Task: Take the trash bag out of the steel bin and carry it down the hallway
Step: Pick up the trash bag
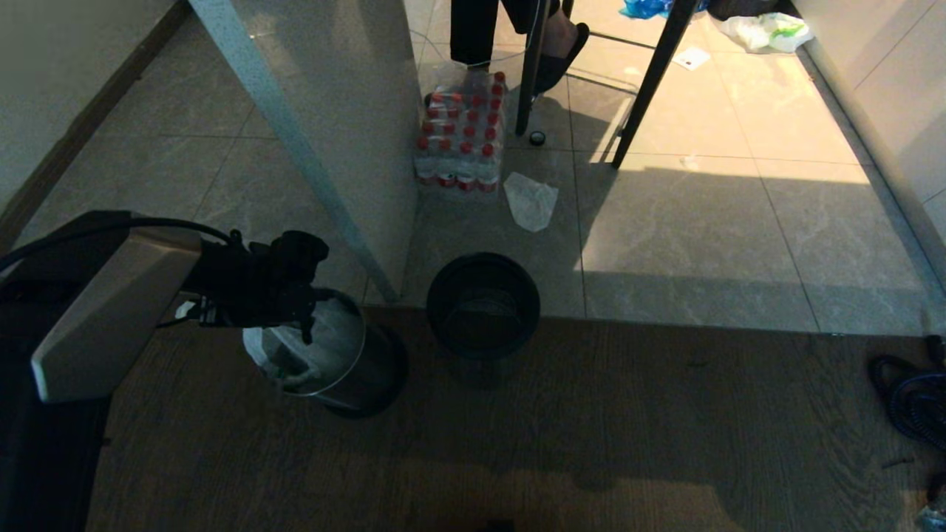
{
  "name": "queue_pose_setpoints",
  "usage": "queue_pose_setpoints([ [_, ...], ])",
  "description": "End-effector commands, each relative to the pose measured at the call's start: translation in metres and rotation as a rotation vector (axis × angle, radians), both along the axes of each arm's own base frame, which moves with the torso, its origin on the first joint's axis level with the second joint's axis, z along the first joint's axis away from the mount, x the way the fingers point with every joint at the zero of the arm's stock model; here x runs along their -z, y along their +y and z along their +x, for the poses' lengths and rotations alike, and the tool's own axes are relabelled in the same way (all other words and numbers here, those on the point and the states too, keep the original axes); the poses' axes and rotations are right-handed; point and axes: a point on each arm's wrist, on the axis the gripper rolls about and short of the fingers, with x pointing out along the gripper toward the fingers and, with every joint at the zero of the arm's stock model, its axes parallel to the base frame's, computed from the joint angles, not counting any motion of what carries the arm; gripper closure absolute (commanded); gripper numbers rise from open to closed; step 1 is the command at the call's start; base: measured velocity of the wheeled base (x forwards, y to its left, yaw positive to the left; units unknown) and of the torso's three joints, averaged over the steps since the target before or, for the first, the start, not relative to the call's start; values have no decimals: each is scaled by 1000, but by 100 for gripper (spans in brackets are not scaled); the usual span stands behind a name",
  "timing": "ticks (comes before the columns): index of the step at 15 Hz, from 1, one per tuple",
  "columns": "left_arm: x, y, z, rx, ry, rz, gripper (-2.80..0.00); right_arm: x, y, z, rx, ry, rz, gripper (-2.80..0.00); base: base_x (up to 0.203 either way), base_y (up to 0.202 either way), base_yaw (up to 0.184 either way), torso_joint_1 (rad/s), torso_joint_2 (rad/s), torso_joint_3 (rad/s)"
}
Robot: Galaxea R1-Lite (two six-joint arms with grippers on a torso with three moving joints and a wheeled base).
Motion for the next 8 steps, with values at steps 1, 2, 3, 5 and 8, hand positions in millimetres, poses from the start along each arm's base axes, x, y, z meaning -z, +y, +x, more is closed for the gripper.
queue_pose_setpoints([
  [1,1,1,0,-6,-1,4,-280,0,0,0,1,-1,1,0,0,0,0,0,0,0],
  [2,0,1,0,-6,-3,4,-280,0,0,0,-1,-1,1,0,0,0,0,0,0,0],
  [3,0,1,0,-7,-4,3,-280,0,0,0,-1,-1,1,0,0,0,0,0,0,0],
  [5,1,1,0,-7,-3,3,-280,0,0,0,1,-1,1,0,0,0,0,0,0,0],
  [8,1,1,0,-7,-7,1,-280,0,0,0,0,-1,1,0,0,0,0,0,0,0],
])
